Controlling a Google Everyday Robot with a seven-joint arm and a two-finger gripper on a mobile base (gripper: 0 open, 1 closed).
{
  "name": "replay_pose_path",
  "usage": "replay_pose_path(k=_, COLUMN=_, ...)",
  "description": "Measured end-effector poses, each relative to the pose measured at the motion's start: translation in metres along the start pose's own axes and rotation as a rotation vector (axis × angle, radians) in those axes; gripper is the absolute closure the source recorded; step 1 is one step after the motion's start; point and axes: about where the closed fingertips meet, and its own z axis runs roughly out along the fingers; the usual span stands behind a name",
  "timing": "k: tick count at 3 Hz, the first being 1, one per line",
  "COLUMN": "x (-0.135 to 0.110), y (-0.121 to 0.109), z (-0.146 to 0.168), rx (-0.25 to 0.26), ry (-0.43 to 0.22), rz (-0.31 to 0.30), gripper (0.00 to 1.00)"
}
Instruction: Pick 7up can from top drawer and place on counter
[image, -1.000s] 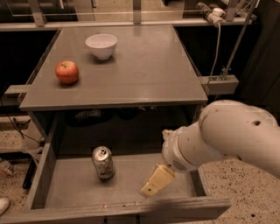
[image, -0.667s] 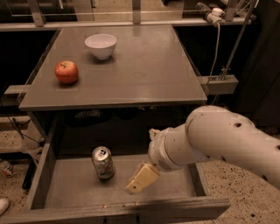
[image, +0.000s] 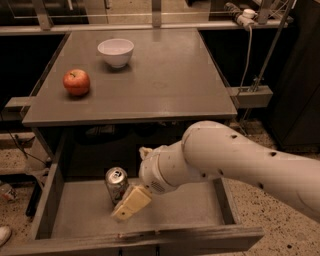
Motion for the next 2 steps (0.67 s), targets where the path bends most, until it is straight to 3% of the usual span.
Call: replay_pose_path(k=2, x=0.002, y=0.005, z=0.019, rx=0.006, ry=0.005, rz=-0.029, gripper=0.0)
